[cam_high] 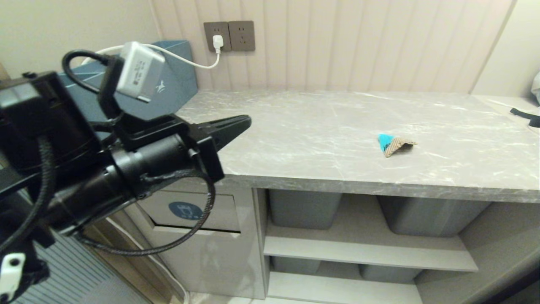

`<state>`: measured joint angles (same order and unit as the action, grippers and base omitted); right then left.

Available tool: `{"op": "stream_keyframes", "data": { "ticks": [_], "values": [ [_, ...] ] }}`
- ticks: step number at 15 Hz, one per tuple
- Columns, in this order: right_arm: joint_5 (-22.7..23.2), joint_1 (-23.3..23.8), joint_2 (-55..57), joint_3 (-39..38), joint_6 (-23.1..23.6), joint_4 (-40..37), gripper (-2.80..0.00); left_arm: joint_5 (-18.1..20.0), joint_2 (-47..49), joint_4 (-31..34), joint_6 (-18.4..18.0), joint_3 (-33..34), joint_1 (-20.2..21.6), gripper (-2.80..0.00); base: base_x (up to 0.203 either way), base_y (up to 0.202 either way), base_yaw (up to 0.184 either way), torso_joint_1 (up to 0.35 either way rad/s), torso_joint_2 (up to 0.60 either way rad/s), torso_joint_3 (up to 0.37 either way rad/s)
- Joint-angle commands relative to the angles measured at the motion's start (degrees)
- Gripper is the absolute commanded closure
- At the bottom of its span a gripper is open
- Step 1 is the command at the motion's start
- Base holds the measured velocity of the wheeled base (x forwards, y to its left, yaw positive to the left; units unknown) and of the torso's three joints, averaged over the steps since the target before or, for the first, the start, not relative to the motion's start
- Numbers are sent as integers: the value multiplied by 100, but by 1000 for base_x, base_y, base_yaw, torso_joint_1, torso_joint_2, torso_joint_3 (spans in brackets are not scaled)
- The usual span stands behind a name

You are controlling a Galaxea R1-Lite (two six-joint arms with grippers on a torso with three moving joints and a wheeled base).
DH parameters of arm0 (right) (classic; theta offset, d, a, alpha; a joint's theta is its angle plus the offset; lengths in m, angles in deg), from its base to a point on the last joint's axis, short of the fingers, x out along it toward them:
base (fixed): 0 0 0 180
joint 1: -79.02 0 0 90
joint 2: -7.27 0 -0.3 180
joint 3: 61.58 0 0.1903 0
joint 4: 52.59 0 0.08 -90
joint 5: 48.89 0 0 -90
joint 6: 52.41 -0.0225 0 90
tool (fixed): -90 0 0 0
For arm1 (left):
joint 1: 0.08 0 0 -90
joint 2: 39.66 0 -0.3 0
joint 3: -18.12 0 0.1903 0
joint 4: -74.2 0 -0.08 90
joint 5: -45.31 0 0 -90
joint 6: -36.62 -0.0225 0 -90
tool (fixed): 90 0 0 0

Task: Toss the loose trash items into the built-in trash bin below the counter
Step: Pick up the garbage

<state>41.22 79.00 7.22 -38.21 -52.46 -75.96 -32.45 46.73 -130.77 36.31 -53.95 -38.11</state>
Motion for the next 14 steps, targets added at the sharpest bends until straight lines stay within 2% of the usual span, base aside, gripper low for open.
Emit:
{"op": "stream_keyframes", "data": {
  "ticks": [1,4,9,12,14],
  "values": [
    [7,1,-4,0,-4,0,0,-2,787,-26,-116,-541,-211,0,0,0,0,226,-492,-279],
    [7,-6,-4,0,31,9,0,-14,1773,-26,-302,-1394,-473,0,0,0,0,234,-526,-287],
    [-11,0,-4,0,-20,0,0,-6,3475,128,-475,-3483,-984,0,0,0,0,250,-542,-292],
    [-11,-5,-4,0,-30,0,0,24,4332,577,-623,-4640,-1252,0,0,0,0,91,-195,-101],
    [-11,1,-4,0,-30,0,0,75,4754,889,-656,-5045,-1365,0,0,0,0,22,-39,-24]
  ]
}}
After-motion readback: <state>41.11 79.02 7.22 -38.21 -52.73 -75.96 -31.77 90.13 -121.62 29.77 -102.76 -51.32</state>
